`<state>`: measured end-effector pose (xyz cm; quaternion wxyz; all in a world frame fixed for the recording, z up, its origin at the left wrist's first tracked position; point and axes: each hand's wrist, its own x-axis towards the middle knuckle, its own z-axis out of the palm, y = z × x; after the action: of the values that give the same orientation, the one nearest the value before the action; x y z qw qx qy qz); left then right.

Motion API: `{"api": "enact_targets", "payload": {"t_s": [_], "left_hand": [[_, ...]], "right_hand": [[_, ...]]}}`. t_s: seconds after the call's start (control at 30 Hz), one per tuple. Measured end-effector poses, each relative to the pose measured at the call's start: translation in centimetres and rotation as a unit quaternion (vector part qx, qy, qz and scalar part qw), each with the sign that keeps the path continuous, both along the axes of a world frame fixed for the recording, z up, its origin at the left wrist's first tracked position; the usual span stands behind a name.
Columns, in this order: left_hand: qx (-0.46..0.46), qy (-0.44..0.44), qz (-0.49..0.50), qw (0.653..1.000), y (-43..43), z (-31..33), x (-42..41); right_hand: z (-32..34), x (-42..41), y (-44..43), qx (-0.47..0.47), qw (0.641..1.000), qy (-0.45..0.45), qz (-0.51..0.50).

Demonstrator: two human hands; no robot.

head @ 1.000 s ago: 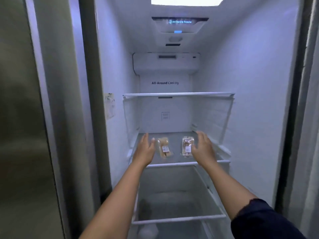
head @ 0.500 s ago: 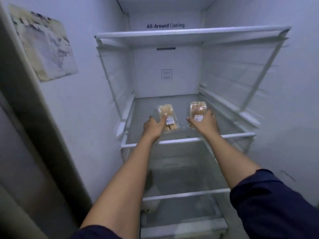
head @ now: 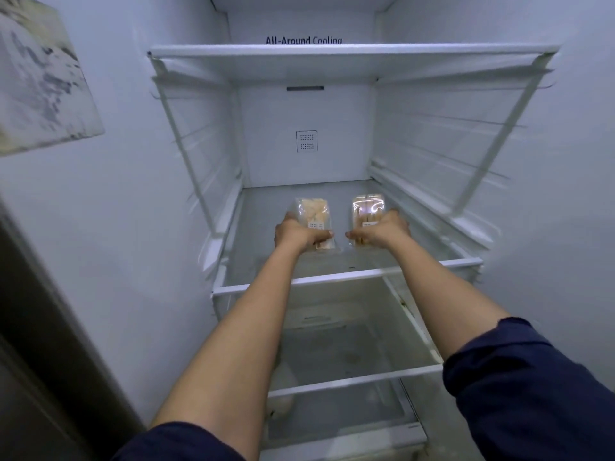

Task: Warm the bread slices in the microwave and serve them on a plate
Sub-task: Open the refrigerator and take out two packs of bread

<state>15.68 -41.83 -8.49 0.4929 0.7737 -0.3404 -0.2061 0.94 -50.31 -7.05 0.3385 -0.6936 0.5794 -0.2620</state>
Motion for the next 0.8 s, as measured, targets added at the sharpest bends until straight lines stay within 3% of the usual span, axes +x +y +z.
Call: {"api": "enact_targets", "payload": {"t_s": [0.07, 0.17, 0.47, 0.63, 0.8], "left_hand": [[-0.002, 0.032, -0.009, 0.999, 0.1, 0.4, 0.1], [-0.014, 0.082, -0.040, 0.996, 0.5, 1.0, -0.2], [-0.076, 0.127, -0.102, 0.984, 1.3, 0.7, -1.9], [-0.115, 0.122, -0.117, 0.979, 2.2, -0.1, -3.1], [-0.182, 0.199, -0.105, 0.957, 4.4, -0.5, -5.3]], "right_hand": [[0.5, -0.2, -0.1, 0.017, 1.000, 0.004, 0.019], [0.4, -0.7, -0.3, 0.085, 0.993, -0.074, 0.044], [-0.6, -2.5, 0.6, 0.144, 0.955, -0.216, 0.146], [-1.7, -3.6, 1.1, 0.146, 0.936, -0.277, 0.160], [-2.1, -4.9, 2.7, 0.086, 0.920, -0.353, 0.146]]}}
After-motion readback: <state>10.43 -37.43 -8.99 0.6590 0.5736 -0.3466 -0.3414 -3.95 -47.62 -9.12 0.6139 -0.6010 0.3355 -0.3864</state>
